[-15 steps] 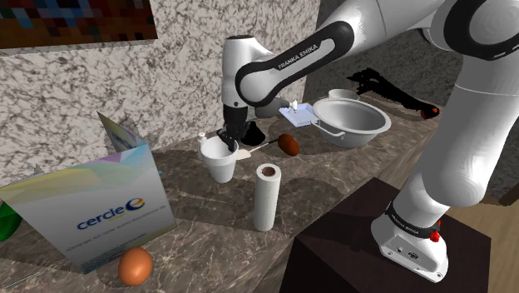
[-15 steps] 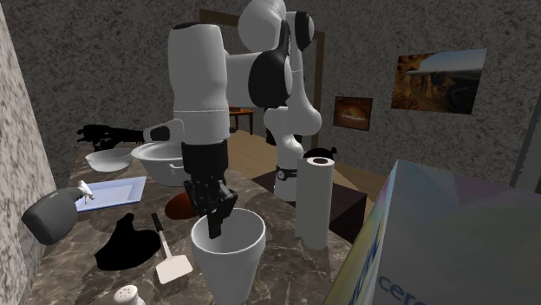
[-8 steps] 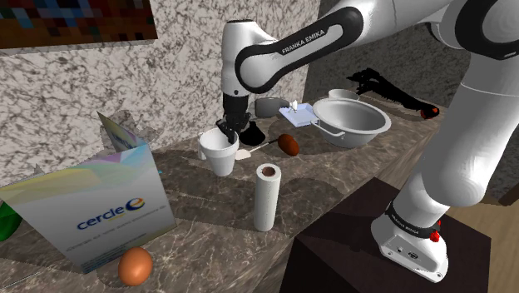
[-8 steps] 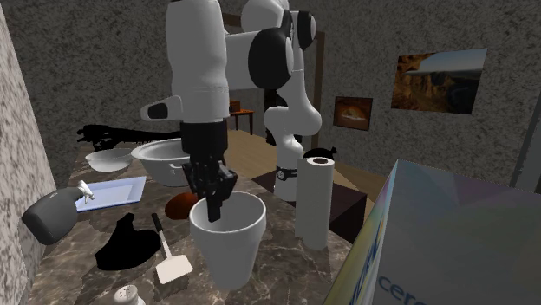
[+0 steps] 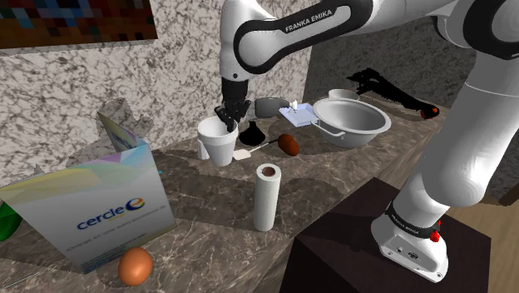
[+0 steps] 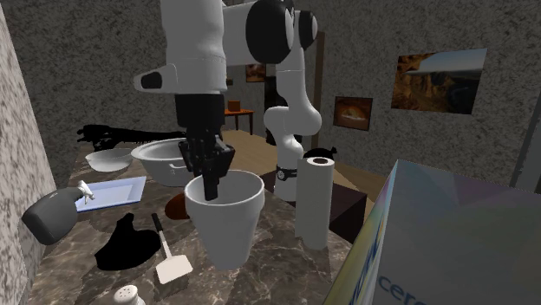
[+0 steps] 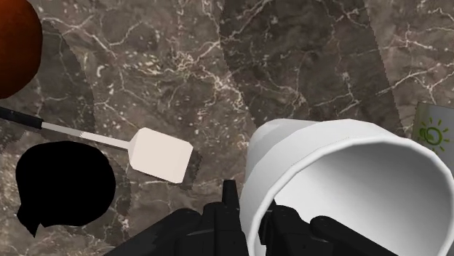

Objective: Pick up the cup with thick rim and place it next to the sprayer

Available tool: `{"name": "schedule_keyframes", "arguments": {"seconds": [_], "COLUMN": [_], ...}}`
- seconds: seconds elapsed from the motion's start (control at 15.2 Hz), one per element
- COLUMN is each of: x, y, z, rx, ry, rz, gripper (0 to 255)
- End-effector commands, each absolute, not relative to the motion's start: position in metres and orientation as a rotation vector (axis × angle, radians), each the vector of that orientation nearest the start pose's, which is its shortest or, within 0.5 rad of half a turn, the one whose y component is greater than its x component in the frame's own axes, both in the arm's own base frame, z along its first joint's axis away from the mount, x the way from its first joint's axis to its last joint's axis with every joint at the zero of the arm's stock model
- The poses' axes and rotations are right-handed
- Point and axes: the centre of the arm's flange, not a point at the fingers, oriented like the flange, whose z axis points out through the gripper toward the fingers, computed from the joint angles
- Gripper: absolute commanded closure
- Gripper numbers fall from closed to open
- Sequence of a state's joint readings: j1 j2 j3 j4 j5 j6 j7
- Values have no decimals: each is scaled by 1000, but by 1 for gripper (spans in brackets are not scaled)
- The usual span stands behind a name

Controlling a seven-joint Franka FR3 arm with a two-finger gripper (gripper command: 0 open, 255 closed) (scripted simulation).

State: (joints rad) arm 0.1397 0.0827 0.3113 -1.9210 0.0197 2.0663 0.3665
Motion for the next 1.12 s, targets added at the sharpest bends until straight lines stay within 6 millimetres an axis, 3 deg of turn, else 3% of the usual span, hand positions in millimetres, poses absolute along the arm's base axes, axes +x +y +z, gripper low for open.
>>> {"name": "schedule_keyframes", "arguments": {"seconds": [0.0,1.06], "x": [527,527], "y": [254,254], "z": [467,552], "rx": [-3073,-3073], "ry": [-114,-114], "rz": [-68,-68], "gripper": [255,255]}}
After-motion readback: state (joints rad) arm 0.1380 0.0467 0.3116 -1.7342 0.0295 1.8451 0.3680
